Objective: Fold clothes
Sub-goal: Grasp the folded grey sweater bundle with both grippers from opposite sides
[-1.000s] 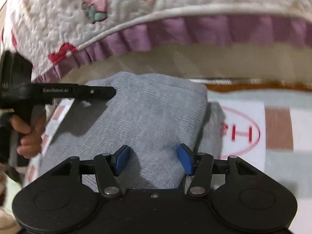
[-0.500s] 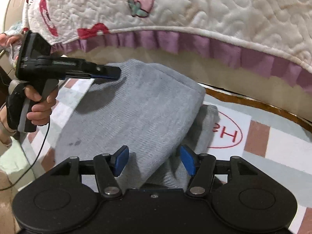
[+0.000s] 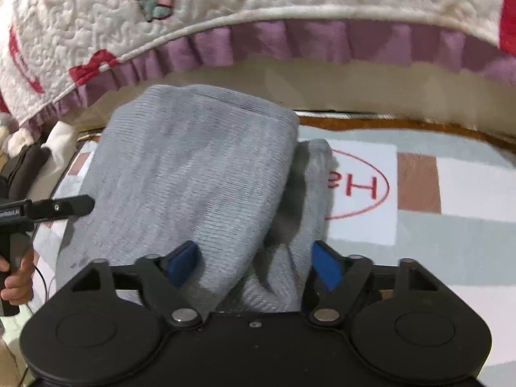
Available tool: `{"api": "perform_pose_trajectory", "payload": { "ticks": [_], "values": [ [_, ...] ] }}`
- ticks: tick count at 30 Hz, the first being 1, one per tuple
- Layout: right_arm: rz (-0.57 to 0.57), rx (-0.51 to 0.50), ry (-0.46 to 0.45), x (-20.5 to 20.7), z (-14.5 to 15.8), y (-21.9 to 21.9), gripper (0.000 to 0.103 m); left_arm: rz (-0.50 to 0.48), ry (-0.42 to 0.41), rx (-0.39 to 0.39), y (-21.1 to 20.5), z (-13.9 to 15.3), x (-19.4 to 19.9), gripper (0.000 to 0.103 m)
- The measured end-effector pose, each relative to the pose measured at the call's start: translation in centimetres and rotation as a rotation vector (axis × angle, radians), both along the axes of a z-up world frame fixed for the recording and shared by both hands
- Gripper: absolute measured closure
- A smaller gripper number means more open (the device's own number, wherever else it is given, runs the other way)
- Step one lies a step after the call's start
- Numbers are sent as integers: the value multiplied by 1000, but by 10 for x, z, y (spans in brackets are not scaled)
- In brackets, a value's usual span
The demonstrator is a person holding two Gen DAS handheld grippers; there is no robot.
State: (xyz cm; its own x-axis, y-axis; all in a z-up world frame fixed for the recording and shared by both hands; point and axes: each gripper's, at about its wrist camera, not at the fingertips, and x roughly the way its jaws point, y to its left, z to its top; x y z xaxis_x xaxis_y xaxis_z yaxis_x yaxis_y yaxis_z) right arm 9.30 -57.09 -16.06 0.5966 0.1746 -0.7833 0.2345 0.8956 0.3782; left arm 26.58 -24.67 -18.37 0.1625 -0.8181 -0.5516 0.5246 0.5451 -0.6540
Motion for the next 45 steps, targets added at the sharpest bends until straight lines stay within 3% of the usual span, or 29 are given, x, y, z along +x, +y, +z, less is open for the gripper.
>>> {"api": "perform_pose_trajectory", "payload": {
  "ticks": [4, 7, 10, 12, 14, 16, 17, 19, 22, 26, 30, 33, 37, 41, 45],
  "values": [
    [-96, 238, 6, -11, -23, -23, 19, -57, -159, 42, -14, 14, -14, 73],
    [-130, 384, -20, -12, -43, -35, 12, -74, -145, -10, -17, 13, -10, 74],
    [-119, 386, -42, 2, -44, -38, 14, -97, -142, -31, -21, 11, -6, 73],
    [-92, 313, -70, 7, -33, -29, 40, -84, -150, -16, -22, 10, -6, 71],
    [-35, 210, -138, 3, -19, -18, 49, -67, -160, 1, -23, 8, -5, 65],
    [-55, 174, -188, -9, -9, -15, 62, -50, -170, 18, -24, 6, -5, 60],
    [-76, 168, -220, -16, -4, -16, 79, -43, -183, 28, -25, 8, -5, 57],
    [-130, 156, -269, -31, 4, -22, 99, -32, -216, 44, -25, 13, -7, 55],
    [-162, 155, -205, -37, 1, -35, 97, -9, -237, 36, -19, 20, -5, 55],
    [-161, 115, -136, -45, -3, -40, 85, 61, -198, -25, -2, 26, 4, 59],
    [-206, 237, -229, -50, 0, -49, 52, -26, -15, -21, -11, -1, 14, 55],
    [-246, 332, -250, -46, -5, -57, 46, -21, 100, -61, -14, -15, 13, 51],
    [-249, 398, -240, -36, -8, -59, 41, -70, -21, -70, -26, 6, 0, 60],
    [-146, 246, -128, -18, -10, -35, 39, -56, 11, -126, -29, 8, -2, 60],
    [-166, 238, -85, -14, -27, -29, 18, -24, -24, 1, -31, 0, 3, 50]
  ]
}}
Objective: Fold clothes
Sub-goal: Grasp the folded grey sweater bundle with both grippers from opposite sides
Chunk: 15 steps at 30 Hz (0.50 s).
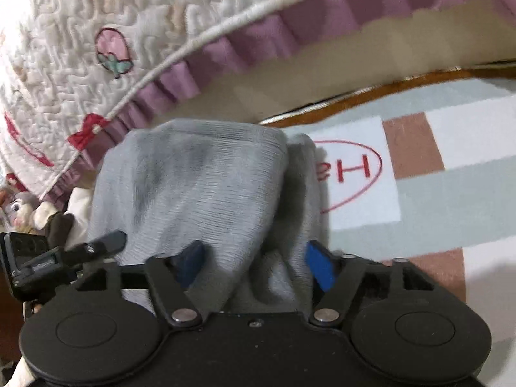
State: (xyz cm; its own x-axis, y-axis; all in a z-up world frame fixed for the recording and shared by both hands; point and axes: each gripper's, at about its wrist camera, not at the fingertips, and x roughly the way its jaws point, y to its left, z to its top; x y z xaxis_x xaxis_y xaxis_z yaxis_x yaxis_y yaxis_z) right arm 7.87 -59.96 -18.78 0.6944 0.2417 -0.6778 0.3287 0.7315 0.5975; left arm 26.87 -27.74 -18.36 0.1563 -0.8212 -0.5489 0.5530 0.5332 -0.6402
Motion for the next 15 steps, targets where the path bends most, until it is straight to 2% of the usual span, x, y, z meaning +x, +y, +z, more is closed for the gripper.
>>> {"api": "perform_pose_trajectory", "payload": {
  "ticks": [1, 3, 5, 6, 8, 12, 13, 15],
  "values": [
    [-16, 32, 6, -1, -5, -2, 18, 5, -10, 23, 1, 3, 0, 50],
    [-48, 108, 11, -4, -15, -8, 17, 21, -38, 65, 5, 14, 0, 37],
    [-34, 107, 6, -7, -14, -6, 17, 34, -75, 102, 11, 19, 0, 30],
    [-18, 94, 2, -8, -12, -4, 17, 33, -73, 105, 15, 19, 2, 30],
    [13, 78, 5, -8, -10, -1, 17, 16, 18, 89, 19, 10, 7, 30],
    [22, 128, 27, -9, -11, -3, 17, 5, 292, 30, 41, -16, -6, 30],
    [26, 139, 32, -9, -11, -4, 17, 3, 338, 18, 47, -19, -13, 30],
    [42, 144, 43, -8, -10, -5, 17, 1, 382, 13, 54, -22, -25, 29]
  ]
}}
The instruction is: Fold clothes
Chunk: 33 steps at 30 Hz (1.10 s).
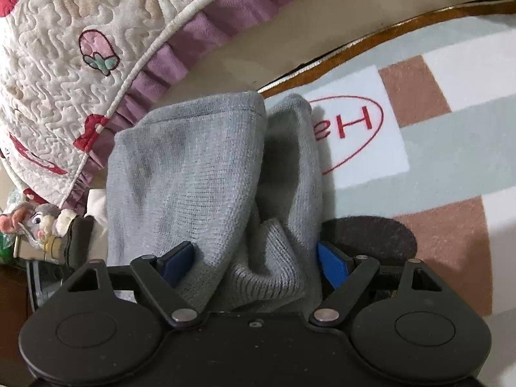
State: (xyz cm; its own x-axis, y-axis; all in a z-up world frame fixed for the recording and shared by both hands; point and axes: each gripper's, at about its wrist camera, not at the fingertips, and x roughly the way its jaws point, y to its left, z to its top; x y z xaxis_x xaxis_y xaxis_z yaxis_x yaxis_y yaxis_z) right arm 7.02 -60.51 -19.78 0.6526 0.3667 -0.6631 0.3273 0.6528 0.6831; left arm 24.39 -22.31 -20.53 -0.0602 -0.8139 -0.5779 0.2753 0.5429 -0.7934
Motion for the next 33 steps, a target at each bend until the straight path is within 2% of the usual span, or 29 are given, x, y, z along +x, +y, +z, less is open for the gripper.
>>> {"api": "perform_pose_trajectory", "payload": {
  "ticks": [3, 8, 11, 13, 16, 17, 18, 20, 23, 26, 28, 31, 33],
  "values": [
    [27, -20, 19, 7, 5, -1, 18, -7, 27, -12, 5, -1, -9, 29],
    [82, -70, 35, 26, 9, -3, 15, 24, -43, -23, 5, -5, -13, 23],
    [73, -85, 15, 40, 5, -8, 9, 50, -43, -42, -1, -10, -13, 21],
    [49, -93, 11, 52, -1, -12, 7, 59, -37, -69, -5, -13, -13, 23],
    [25, -113, -17, 73, -5, -14, 7, 50, -69, -90, -7, -11, -14, 34],
    [26, -111, -38, 81, -5, -12, 19, 49, -85, -94, -7, -10, -15, 39],
    [26, -88, -58, 87, -4, -9, 50, 51, -99, -95, -7, -9, -16, 42],
    [-40, 5, -128, 81, 3, -5, 64, 51, -129, -97, -8, -6, -18, 45],
    [-18, -72, -251, 62, 33, 5, 78, 32, -183, -90, -10, 0, -21, 45],
    [-62, -94, -282, 40, 47, 1, 81, 17, -209, -92, -14, 3, -22, 45],
    [-77, -157, -236, 30, 44, -1, 81, 11, -223, -84, -17, 5, -23, 42],
    [-143, -176, -151, 23, 24, -11, 82, 18, -225, -9, -20, 13, -20, 37],
    [-157, -178, -138, 23, 19, -12, 83, 31, -223, 61, -10, 27, -22, 37]
  ]
}}
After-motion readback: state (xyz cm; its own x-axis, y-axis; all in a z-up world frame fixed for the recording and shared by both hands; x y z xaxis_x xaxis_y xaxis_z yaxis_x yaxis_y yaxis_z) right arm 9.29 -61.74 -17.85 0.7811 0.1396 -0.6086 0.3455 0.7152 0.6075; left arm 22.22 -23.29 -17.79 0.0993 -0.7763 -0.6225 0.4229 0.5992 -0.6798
